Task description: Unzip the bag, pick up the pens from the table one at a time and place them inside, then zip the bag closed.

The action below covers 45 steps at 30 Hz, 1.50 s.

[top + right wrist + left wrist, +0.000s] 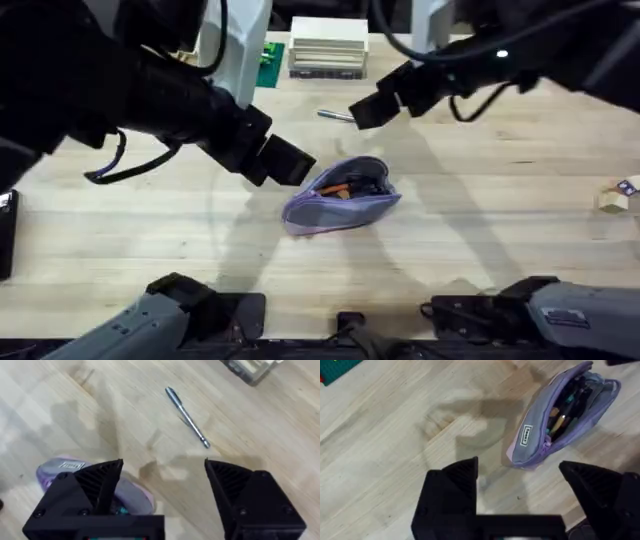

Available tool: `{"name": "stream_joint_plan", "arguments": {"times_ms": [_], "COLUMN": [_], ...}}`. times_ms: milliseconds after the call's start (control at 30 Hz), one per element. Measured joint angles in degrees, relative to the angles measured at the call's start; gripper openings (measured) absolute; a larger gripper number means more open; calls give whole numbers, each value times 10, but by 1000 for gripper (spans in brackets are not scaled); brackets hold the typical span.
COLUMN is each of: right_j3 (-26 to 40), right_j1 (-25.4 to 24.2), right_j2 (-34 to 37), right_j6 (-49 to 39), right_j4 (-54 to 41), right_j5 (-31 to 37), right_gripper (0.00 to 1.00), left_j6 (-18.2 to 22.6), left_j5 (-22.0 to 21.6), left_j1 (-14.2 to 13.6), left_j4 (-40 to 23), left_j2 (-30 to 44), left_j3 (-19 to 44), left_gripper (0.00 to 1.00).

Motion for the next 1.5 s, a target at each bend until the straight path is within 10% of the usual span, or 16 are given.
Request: {"name": "stream_joint_plan", "arguments": {"times_ms": [467, 1367, 1500], "right_j3": [0, 17, 21], "right_j1": [-4, -7, -9], "right_j2": [193, 284, 286], "right_j6": [8, 5, -1], "right_j4": [160, 198, 192], "right_j5": [-5, -7, -2], "right_gripper": [996, 996, 704], "left_j6": [10, 12, 12], "left_j5": [0, 0, 0], "left_j1": [0, 0, 0], "left_j4": [32, 32, 33], "left_j2": [0, 0, 0], "left_j3": [0, 0, 0], "left_gripper": [993, 994, 993]}}
